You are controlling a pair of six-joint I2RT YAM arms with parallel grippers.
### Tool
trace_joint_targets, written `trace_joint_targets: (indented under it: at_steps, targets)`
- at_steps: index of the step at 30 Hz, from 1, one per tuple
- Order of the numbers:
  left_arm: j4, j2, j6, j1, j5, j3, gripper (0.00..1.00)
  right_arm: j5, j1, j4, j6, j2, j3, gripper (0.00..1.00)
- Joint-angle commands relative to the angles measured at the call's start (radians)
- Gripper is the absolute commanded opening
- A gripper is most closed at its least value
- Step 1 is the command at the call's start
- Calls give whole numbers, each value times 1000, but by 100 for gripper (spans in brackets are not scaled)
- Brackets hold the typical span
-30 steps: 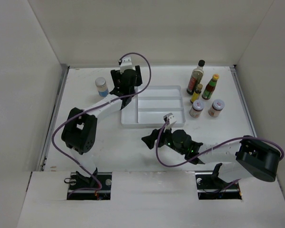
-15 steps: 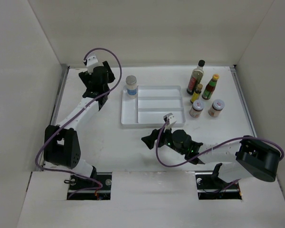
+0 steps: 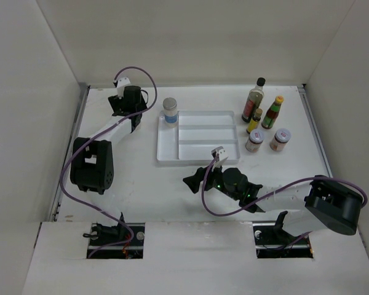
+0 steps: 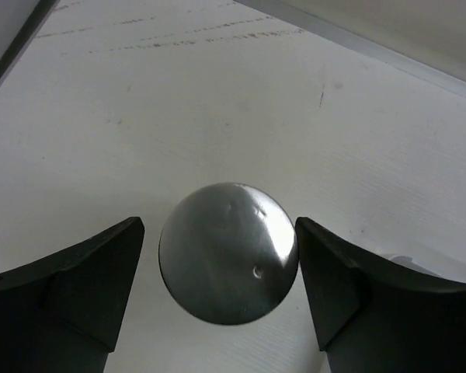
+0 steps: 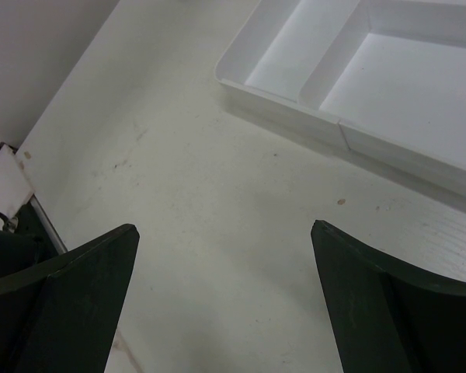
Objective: Organize the condiment bottles
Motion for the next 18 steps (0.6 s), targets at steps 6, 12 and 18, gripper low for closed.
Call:
trace_joint_targets:
  at_steps: [6,12,18]
  targets:
    - [36,-5,11,25,3,58,44,-14,-3,64,6,7,9,100]
    - [77,-253,6,-17,0,-89,38,-14,-6,67,7,-2,3,100]
    - [66,-502,-2,-182,-17,-239,38,18,-12,70,6,-21,-10,100]
